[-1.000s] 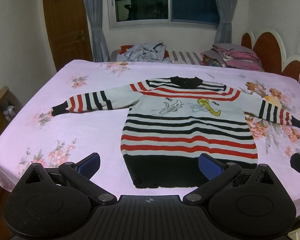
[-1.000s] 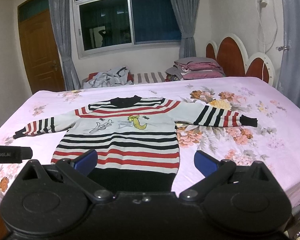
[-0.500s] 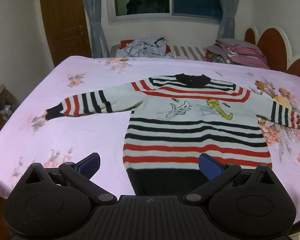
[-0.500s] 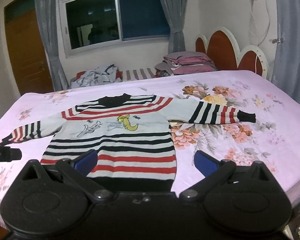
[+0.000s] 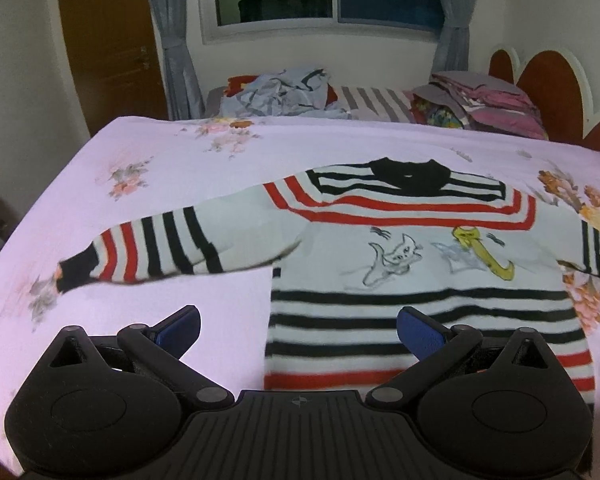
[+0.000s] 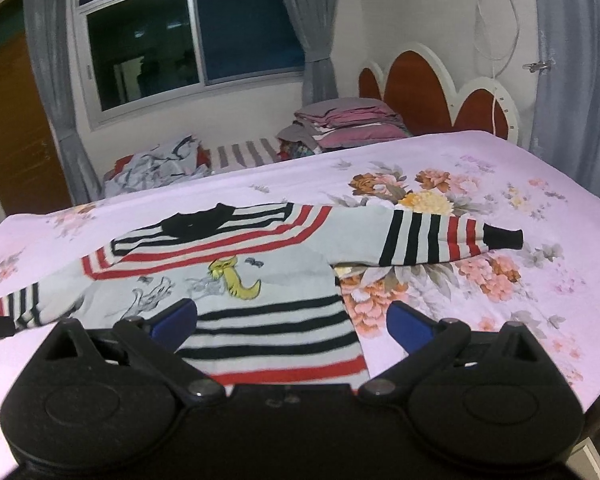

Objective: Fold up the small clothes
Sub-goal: 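Move the right gripper to the black sleeve cuff and grasp it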

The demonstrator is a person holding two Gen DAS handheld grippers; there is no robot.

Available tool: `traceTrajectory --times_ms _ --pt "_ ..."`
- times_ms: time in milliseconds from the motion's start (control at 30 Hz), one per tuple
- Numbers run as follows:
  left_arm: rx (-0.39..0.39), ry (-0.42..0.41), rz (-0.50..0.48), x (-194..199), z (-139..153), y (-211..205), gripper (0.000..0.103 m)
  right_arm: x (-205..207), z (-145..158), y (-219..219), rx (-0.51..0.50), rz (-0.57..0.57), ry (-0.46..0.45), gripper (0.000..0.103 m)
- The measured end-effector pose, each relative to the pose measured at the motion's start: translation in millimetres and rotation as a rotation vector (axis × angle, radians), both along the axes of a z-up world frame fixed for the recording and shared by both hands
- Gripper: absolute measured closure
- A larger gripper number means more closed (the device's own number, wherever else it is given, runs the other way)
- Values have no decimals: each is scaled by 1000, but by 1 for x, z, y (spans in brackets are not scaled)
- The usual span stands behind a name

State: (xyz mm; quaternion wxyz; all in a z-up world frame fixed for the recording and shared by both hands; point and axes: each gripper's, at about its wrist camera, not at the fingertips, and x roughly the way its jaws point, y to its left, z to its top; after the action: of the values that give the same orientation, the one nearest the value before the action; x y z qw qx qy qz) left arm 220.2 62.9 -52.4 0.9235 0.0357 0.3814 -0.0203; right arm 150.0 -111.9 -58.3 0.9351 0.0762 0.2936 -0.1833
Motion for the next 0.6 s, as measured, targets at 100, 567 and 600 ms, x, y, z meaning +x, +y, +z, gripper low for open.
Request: traceTrajectory --times_ms 100,567,600 --pt "-13 12 -12 22 -6 1 0 14 -2 -4 -5 -22 -1 6" --pt "-28 49 -6 86 -41 -48 0 70 -36 -96 1 -117 58 18" --pt "-34 45 -1 90 -42 -54 0 73 -40 -108 9 -127 65 19"
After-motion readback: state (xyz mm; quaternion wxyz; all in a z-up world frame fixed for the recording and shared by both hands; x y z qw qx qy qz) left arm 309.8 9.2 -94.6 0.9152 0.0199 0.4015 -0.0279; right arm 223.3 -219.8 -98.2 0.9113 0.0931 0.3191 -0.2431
